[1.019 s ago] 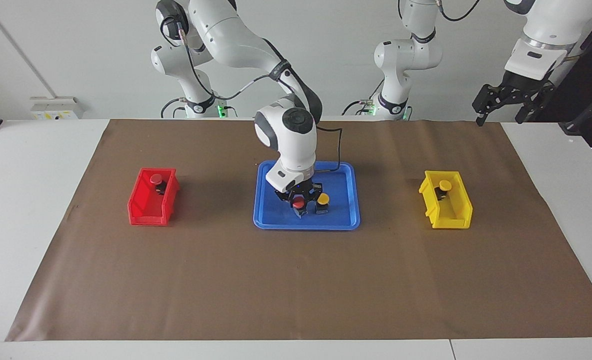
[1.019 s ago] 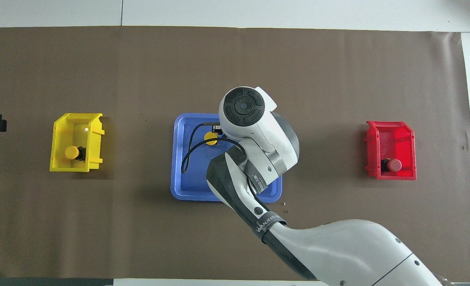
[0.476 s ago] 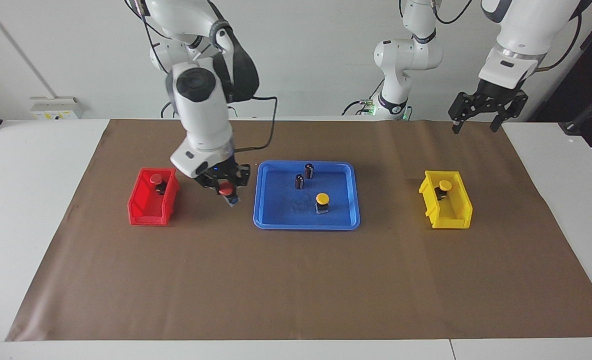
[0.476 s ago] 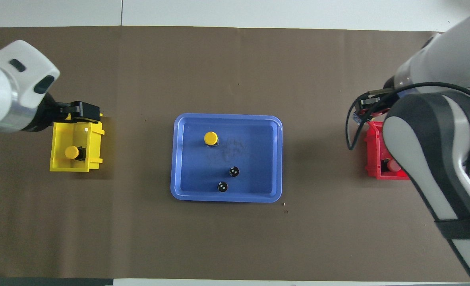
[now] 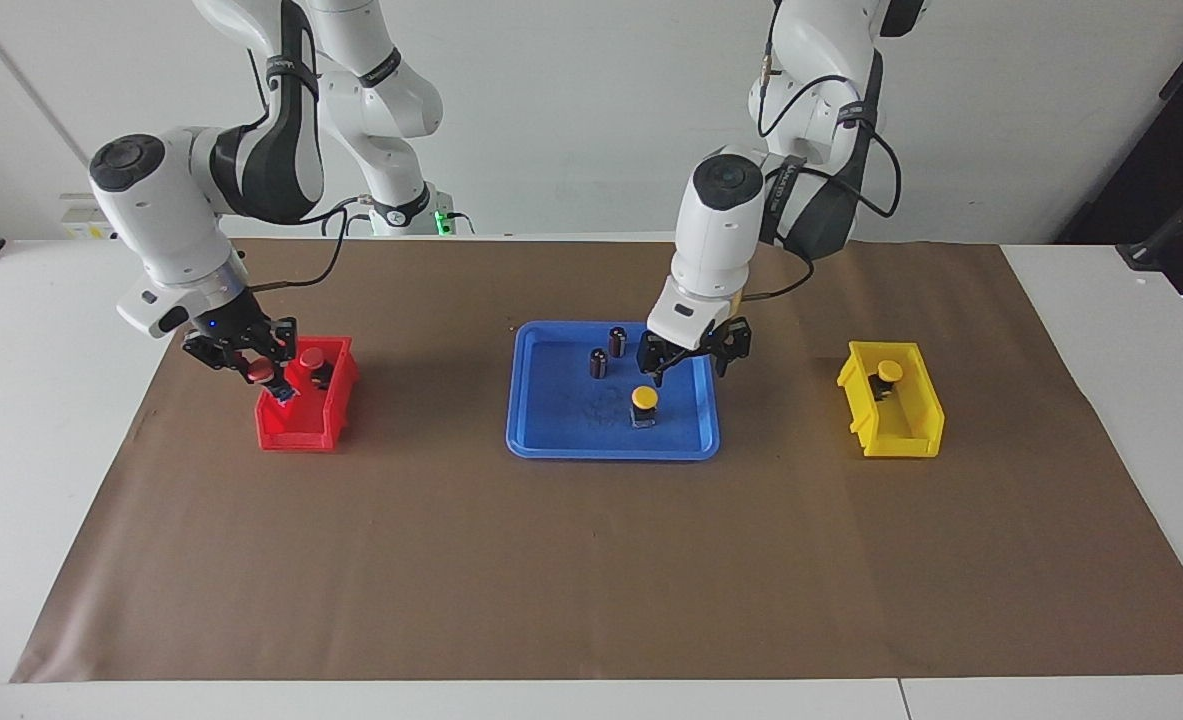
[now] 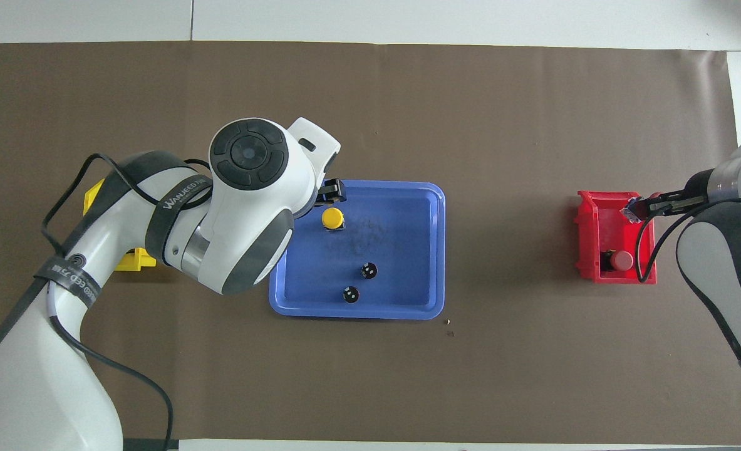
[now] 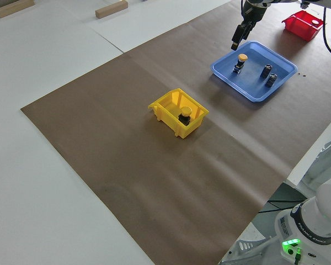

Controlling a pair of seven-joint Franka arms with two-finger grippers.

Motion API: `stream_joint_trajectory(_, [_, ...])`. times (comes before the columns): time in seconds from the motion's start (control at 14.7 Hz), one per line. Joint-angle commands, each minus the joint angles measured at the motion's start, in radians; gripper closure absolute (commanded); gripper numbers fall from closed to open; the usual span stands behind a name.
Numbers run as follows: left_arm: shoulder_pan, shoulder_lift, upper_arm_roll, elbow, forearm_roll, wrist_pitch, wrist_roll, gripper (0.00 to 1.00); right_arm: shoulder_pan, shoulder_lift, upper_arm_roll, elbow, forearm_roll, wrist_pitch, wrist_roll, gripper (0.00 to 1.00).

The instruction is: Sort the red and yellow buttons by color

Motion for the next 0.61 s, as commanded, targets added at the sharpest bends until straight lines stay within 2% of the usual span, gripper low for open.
stream_joint_trajectory(0.0, [-0.038,-0.023,0.016,-0.079,0.016,0.086,-0.054,0.04,-0.02,-0.036,0.019,-0.053,0.017,0.034,-0.028,0.88])
stream_joint_trajectory(0.34, [-0.064,0.02,0.016,-0.094,0.016,0.145,-0.088,0.1,-0.009,0.002,0.019,-0.142,0.017,0.18,-0.028,0.88])
stream_joint_trajectory(0.54, [-0.066,0.043,0.014,-0.094,0.013,0.173,-0.089,0.11,-0.009,0.022,0.019,-0.152,0.017,0.207,-0.028,0.88])
